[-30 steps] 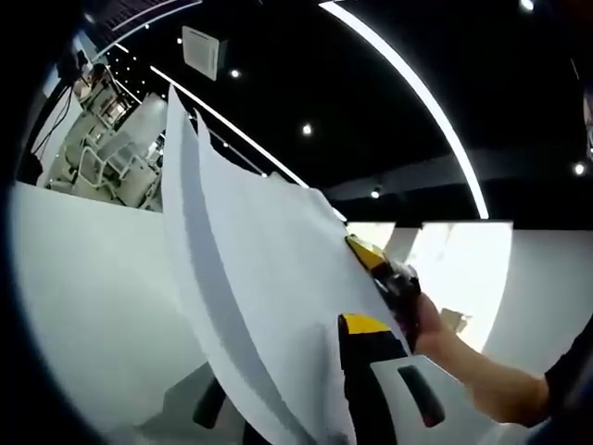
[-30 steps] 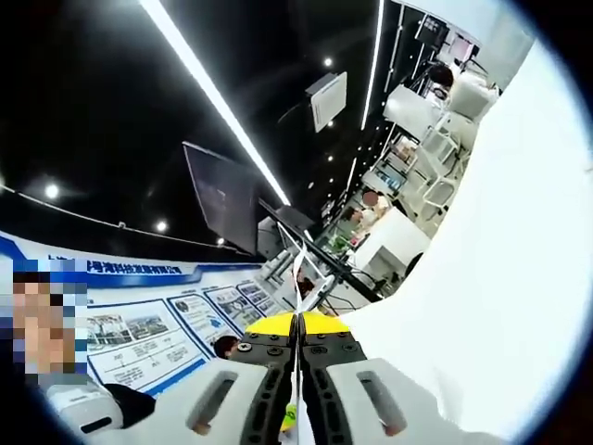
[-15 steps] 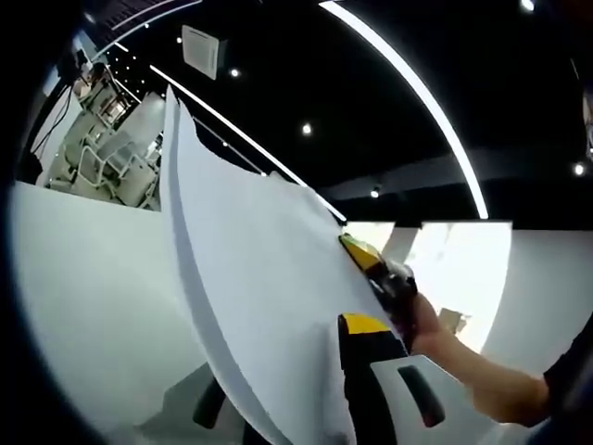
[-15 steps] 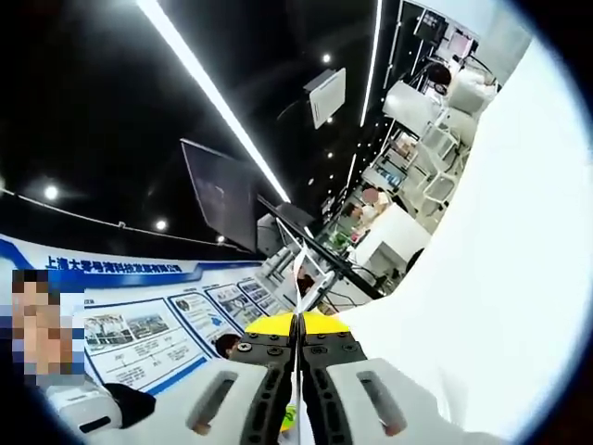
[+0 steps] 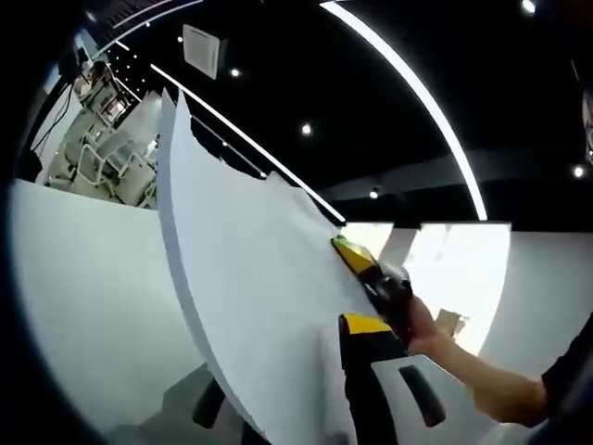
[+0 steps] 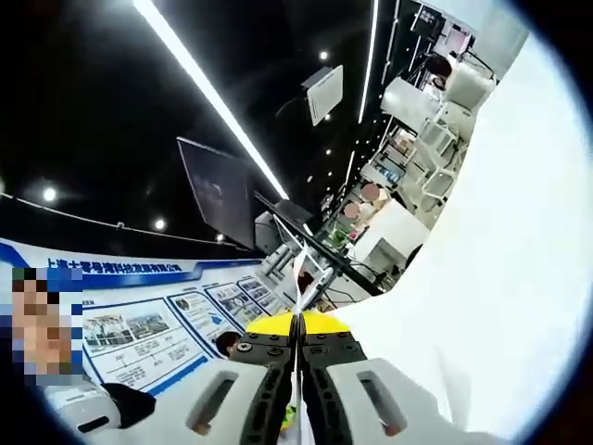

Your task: Organize the stack of printing papers by aligning and flattening the scattered papers on the table

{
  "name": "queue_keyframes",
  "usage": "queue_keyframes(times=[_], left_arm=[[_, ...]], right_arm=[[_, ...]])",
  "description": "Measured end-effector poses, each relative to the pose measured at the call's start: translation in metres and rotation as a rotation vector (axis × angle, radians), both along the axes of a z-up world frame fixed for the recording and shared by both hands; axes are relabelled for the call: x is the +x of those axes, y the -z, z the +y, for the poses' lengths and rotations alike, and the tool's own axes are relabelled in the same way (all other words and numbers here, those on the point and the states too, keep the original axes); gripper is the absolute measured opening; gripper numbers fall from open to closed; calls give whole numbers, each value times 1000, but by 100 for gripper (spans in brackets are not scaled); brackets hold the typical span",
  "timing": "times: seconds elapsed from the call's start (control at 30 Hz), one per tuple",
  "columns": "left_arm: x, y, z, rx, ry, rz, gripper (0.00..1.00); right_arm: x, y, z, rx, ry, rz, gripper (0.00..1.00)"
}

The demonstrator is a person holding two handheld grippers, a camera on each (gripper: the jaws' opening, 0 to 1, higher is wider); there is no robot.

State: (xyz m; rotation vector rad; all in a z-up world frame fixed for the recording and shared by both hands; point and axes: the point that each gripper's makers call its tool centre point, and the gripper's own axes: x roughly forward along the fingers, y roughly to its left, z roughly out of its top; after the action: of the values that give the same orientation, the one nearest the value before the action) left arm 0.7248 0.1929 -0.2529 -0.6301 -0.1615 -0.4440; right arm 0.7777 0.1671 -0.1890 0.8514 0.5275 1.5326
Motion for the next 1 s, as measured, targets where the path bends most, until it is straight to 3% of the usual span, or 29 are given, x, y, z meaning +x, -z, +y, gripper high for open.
queue_keyframes(times=[0.5, 0.87, 1.0], left_arm=[[2, 4, 2, 23, -11, 14, 19], [1, 3, 2, 36, -15, 6, 9], [1, 2, 2, 35, -15, 4, 7]], right_arm=[[-3, 5, 6, -12, -15, -6, 0], [-4, 6, 7, -20, -13, -5, 0], [-1, 5, 5, -22, 1, 1, 5]])
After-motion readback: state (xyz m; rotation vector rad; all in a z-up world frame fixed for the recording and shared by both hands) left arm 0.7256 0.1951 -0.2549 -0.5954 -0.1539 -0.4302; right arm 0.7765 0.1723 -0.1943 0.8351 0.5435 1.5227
